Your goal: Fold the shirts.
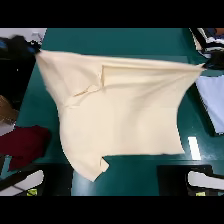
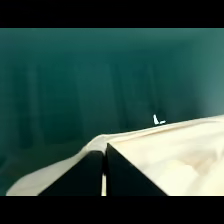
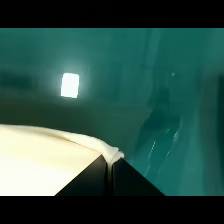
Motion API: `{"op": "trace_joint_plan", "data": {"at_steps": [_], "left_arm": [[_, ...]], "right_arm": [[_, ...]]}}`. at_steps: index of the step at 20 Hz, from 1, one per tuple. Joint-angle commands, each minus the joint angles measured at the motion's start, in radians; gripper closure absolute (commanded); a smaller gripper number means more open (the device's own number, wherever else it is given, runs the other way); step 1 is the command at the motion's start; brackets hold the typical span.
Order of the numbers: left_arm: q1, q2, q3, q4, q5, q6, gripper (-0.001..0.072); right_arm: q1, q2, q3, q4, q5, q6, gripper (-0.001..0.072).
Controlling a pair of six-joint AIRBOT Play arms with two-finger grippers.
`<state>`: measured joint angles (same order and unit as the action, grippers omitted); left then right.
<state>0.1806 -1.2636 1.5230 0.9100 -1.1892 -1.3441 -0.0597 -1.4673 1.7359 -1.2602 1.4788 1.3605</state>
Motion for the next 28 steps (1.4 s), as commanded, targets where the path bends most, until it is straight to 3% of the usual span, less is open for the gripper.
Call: {"op": "trace_joint_plan", "data": {"at_steps": [1,6,9,13,15,20,21,22,23,28], "left_arm": [[-0.025,-0.241,-0.017,-0.022,0.120,0.068,0.0682],[-0.101,-0.388,0.100,-0.020,0.298,0.096,0.0680],[-0.097,-0.388,0.134,0.009,0.212,0.094,0.0682],[-0.117,-0.385,0.103,0.210,-0.009,0.032,0.0683],[-0.127,-0.385,0.039,0.222,-0.012,0.032,0.0683],[-0.136,-0.385,-0.100,0.224,0.013,0.004,0.0673],[-0.133,-0.384,-0.100,0.233,-0.004,-0.014,0.0431],[-0.127,-0.373,-0.100,0.235,-0.021,-0.023,0.0251],[-0.120,-0.356,-0.100,0.236,-0.044,-0.023,0.0310],[-0.099,-0.106,-0.229,0.336,-0.146,-0.040,0.0307]], "right_arm": [[0.021,-0.219,0.062,0.002,-0.050,0.021,0.0694],[0.027,-0.359,0.259,0.002,-0.099,0.069,0.0695],[0.027,-0.350,0.280,0.000,-0.098,0.068,0.0695],[0.033,-0.262,0.090,-0.021,-0.105,0.068,0.0695],[0.056,-0.206,-0.046,-0.098,-0.144,0.068,0.0695],[0.090,-0.134,-0.269,-0.092,-0.240,0.069,0.0687],[0.090,-0.130,-0.286,-0.080,-0.241,0.071,0.0567],[0.087,-0.131,-0.287,-0.049,-0.225,0.071,0.0346],[0.075,-0.123,-0.288,-0.014,-0.199,0.071,0.0306],[0.009,0.043,-0.356,0.012,-0.152,0.060,0.0306]]}}
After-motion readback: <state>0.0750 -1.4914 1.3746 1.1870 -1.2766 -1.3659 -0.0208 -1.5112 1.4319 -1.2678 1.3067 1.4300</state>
